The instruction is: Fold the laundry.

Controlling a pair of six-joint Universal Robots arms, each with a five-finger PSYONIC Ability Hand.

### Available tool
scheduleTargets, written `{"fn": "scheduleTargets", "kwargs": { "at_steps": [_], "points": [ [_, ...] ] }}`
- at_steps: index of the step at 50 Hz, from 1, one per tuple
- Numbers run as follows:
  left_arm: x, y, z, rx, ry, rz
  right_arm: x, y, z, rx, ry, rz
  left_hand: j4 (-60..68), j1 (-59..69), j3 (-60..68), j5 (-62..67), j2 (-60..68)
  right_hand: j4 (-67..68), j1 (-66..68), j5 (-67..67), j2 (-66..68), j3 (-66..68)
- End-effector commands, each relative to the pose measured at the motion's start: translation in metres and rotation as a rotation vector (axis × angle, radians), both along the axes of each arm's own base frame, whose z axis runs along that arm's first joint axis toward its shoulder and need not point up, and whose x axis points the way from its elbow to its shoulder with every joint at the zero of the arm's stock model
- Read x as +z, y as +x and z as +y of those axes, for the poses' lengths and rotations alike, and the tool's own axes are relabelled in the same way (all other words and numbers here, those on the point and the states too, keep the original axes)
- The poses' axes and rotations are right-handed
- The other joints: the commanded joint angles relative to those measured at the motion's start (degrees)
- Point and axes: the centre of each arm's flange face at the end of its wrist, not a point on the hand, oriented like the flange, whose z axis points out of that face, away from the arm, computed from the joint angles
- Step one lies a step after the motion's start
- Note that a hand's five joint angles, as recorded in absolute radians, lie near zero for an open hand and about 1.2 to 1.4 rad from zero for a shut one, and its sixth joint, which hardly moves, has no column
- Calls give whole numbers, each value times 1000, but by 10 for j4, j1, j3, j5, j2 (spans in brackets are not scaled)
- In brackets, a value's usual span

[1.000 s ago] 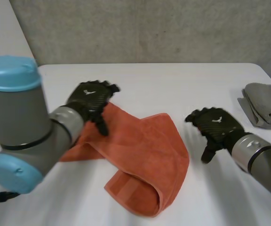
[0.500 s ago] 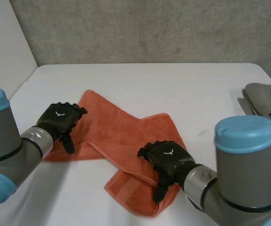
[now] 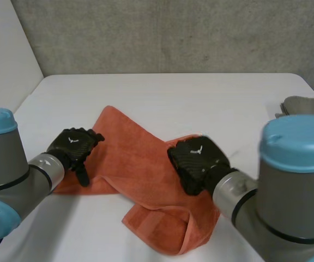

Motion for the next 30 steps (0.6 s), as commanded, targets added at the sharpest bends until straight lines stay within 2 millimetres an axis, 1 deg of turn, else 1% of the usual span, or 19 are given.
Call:
{"fn": "scheduleTargets", "kwargs": {
  "at_steps": [1, 2, 3, 4, 5, 6, 11, 14, 18, 19, 20, 21, 23, 27, 30],
  "points": [
    [-13, -2, 2, -11, 38, -16, 20, -16, -3, -7, -117, 58, 47, 53, 45, 38, 48, 122, 235, 131, 131, 125],
    [-13, -3, 3, -12, 40, -16, 19, -17, -3, -8, -107, 64, 56, 62, 53, 46, 56, 122, 235, 131, 131, 125],
    [-13, -3, 3, -12, 41, -16, 17, -18, -1, -8, -95, 71, 68, 73, 65, 58, 68, 91, 204, 100, 100, 94],
    [-13, -3, 3, -14, 41, -16, 13, -20, 3, -6, -59, 87, 83, 88, 80, 73, 83, -85, 28, -75, -75, -81],
    [-14, -3, 4, -13, 46, -16, 11, -22, 5, -7, -38, 94, 114, 120, 112, 105, 115, -140, -27, -130, -130, -136],
    [-14, -3, 5, -15, 48, -17, 8, -24, 7, -9, -19, 101, 128, 134, 125, 118, 129, -164, -51, -154, -154, -160],
    [-15, -2, 8, -15, 67, -27, -2, -28, 14, -9, 38, 124, 168, 174, 166, 159, 169, -182, -69, -173, -173, -179],
    [-16, -1, 10, -12, 93, -32, -9, -31, 17, -8, 58, 138, 234, 240, 231, 224, 235, -184, -71, -175, -175, -181],
    [-19, -1, 11, -16, 106, -36, -15, -33, 22, 3, 82, 148, 263, 269, 260, 253, 263, -184, -71, -175, -175, -181],
    [-20, -1, 10, -15, 107, -38, -16, -34, 23, 3, 89, 149, 284, 290, 282, 275, 285, -184, -71, -175, -175, -181],
    [-21, -1, 9, -11, 111, -40, -19, -34, 25, 9, 98, 152, 341, 347, 338, 332, 342, -184, -71, -175, -175, -181],
    [-23, -1, 9, -11, 114, -41, -20, -35, 26, 9, 101, 154, 360, 366, 357, 350, 361, -184, -71, -175, -175, -181],
    [-24, -1, 9, -9, 118, -44, -22, -35, 27, 12, 102, 154, 375, 381, 373, 366, 376, -186, -73, -176, -176, -182],
    [-25, 0, 11, -5, 127, -49, -28, -36, 29, 4, 106, 138, 421, 427, 418, 411, 421, -229, -116, -220, -220, -226],
    [-24, 0, 14, -5, 132, -50, -29, -36, 30, -4, 117, 114, 421, 427, 418, 411, 422, -241, -128, -232, -232, -238]
  ]
}}
